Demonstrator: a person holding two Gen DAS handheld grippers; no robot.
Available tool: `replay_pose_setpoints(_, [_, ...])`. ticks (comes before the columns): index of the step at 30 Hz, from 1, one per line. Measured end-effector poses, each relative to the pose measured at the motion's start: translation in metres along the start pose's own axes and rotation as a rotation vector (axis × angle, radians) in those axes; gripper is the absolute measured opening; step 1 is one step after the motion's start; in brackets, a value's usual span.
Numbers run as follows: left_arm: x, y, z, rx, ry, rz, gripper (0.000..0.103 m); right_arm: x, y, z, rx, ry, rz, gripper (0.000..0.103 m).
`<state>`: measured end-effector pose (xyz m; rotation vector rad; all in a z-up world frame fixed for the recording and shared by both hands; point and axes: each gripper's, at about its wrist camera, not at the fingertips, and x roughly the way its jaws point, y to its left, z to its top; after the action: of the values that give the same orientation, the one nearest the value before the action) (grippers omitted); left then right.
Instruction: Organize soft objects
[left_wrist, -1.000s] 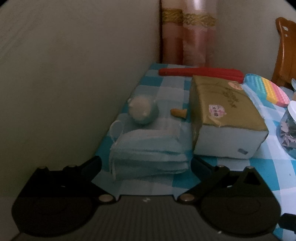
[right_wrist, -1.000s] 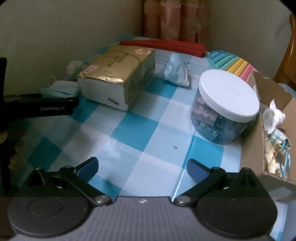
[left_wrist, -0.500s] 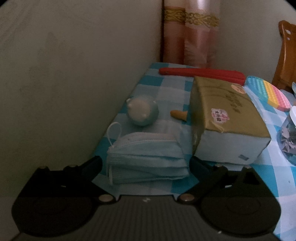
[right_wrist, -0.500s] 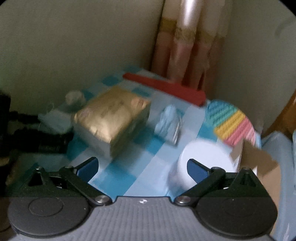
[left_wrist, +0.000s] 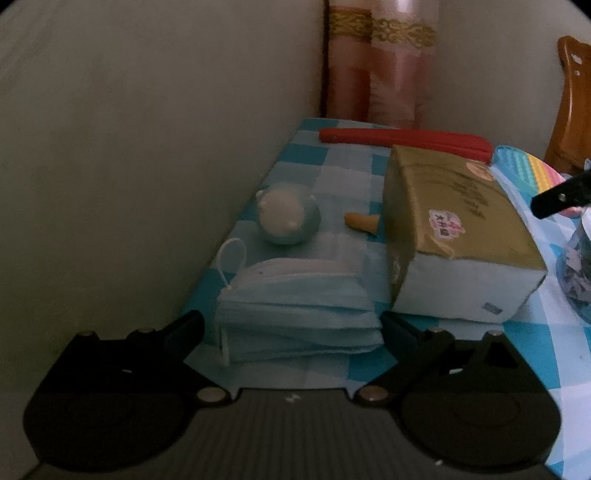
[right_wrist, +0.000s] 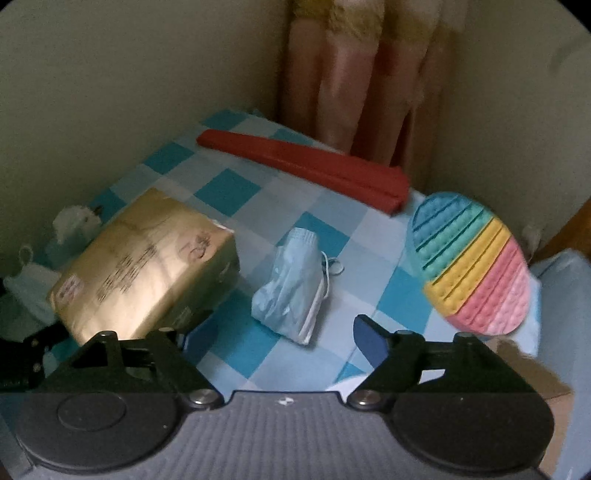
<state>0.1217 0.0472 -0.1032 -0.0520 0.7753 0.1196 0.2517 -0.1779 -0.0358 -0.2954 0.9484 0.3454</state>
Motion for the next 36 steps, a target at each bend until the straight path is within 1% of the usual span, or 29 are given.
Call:
replay_pose_setpoints(4, [0.000,0.003,-0.001,-0.007,0.003,-0.003,0.099,0.018,-0.010,0.010,0.061,0.040,0.018,0.080])
replay_pose_setpoints(8, [0.000,0.002,-0.001,-0.004,0.004,-0.005,0.099,0.039,-0.018,0.021,0.132,0.096,0.010,0.079])
replay_pose_setpoints(10, [0.000,0.002,-0.001,-0.001,0.004,-0.006,0.099,0.048,-0.022,0.026,0.164,0.121,0.019,0.074])
replay_pose_setpoints(14, [0.001,0.002,-0.001,0.003,0.010,-0.006,0.099,0.061,-0.028,0.032,0.224,0.160,0.028,0.071])
replay_pose_setpoints(17, [0.002,0.002,0.000,0.000,0.009,-0.007,0.099,0.067,-0.031,0.034,0.252,0.176,0.034,0.064])
replay_pose_setpoints(18, [0.002,0.002,0.000,0.000,0.006,-0.006,0.099,0.069,-0.031,0.034,0.258,0.178,0.039,0.060])
replay_pose_setpoints(21, [0.000,0.000,-0.001,0.012,-0.006,0.007,0.099,0.073,-0.031,0.035,0.267,0.186,0.038,0.056])
replay_pose_setpoints(23, [-0.001,-0.002,-0.001,0.019,-0.009,0.010,0.099,0.074,-0.030,0.035,0.261,0.185,0.038,0.056])
replay_pose_setpoints(25, [-0.002,-0.002,-0.001,0.016,-0.013,0.009,0.096,0.076,-0.026,0.036,0.248,0.184,0.033,0.051])
replay_pose_setpoints(26, [-0.001,-0.002,0.000,0.013,-0.012,0.012,0.093,0.076,-0.024,0.037,0.237,0.185,0.029,0.051])
replay_pose_setpoints(27, [-0.001,-0.001,0.000,0.009,-0.011,0.013,0.091,0.076,-0.022,0.037,0.231,0.180,0.021,0.047])
replay_pose_setpoints(31, [0.001,0.002,0.002,-0.016,0.003,0.010,0.091,0.076,-0.019,0.037,0.222,0.173,0.000,0.040])
replay_pose_setpoints(32, [0.002,0.003,0.003,-0.021,0.003,0.009,0.091,0.076,-0.019,0.037,0.220,0.171,-0.003,0.039])
replay_pose_setpoints(33, [0.002,0.003,0.004,-0.025,0.002,0.009,0.089,0.075,-0.018,0.037,0.223,0.170,-0.005,0.039])
replay_pose_setpoints(34, [0.002,0.003,0.004,-0.026,0.002,0.008,0.085,0.074,-0.018,0.037,0.226,0.169,-0.010,0.037])
replay_pose_setpoints(36, [0.003,0.004,0.003,-0.030,0.003,0.011,0.084,0.072,-0.017,0.036,0.229,0.161,-0.017,0.034])
